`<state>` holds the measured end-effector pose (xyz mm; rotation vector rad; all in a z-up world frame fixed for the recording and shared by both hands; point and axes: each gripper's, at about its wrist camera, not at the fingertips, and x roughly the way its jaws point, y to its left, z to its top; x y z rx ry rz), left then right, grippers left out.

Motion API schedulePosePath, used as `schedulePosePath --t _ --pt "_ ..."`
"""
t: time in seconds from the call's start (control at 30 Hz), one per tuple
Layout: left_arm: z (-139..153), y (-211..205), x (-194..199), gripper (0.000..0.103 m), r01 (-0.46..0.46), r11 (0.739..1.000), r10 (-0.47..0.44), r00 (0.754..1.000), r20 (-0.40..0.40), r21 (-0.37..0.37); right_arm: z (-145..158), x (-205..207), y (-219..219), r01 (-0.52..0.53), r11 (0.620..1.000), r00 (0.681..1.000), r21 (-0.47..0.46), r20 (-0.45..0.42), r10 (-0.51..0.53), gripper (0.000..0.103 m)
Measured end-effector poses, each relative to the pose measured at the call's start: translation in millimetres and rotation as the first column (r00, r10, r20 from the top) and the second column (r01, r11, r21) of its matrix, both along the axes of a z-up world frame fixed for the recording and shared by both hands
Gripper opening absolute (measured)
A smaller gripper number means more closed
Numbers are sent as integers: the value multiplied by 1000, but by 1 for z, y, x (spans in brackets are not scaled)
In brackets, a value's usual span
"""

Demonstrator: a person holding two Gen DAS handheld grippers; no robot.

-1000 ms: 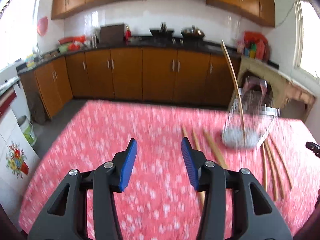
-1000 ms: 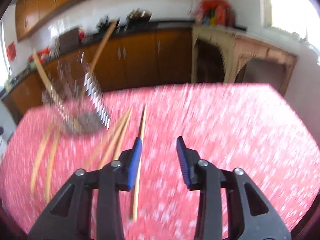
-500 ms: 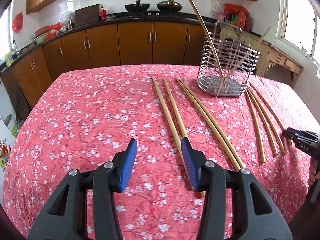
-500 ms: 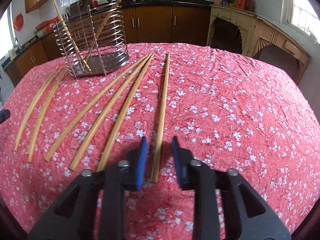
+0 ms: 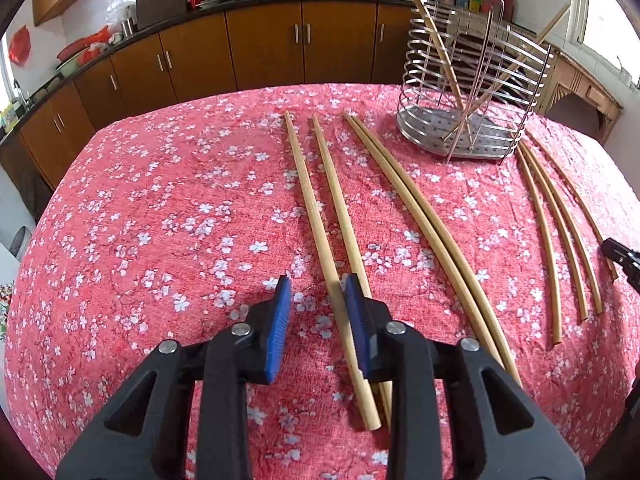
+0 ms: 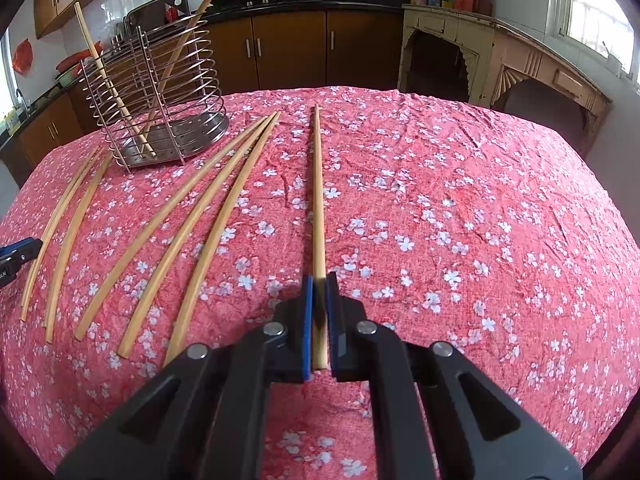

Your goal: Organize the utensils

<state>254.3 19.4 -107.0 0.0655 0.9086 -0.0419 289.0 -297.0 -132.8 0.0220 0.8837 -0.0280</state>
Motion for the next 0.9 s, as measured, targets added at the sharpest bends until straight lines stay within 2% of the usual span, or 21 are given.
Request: schedulePosePath --t 0.13,0.2,0.4,0.5,0.6,0.7,0.8,0.87,0.9 --pt "1 2 0 13 -18 999 18 1000 0 27 0 4 3 5 1000 1000 -11 0 -5 8" --pt "2 13 4 9 -44 999 44 999 -5 18 0 9 -2 29 999 1000 -16 0 -29 8" --pt "3 59 14 8 -128 991 128 992 3 26 0 23 -37 139 990 990 12 3 -139 8" --pt "2 67 18 8 -132 991 132 991 12 32 1 28 -47 167 986 986 10 4 -167 8" --pt "3 73 13 8 -119 993 119 993 15 -3 0 28 -51 170 985 985 21 -1 -170 8" --pt "5 82 -6 9 -97 994 98 995 28 -54 2 18 -54 152 986 988 67 -5 -152 14" --pt "5 87 -27 13 -71 995 73 997 31 -64 4 4 -48 127 991 992 49 16 -128 23" --pt "4 86 -34 26 -62 996 64 998 26 -61 1 -1 -47 116 992 993 54 6 -116 24" --pt "3 84 -35 29 -60 997 61 998 24 -57 -2 -3 -46 114 992 993 54 -4 -114 25"
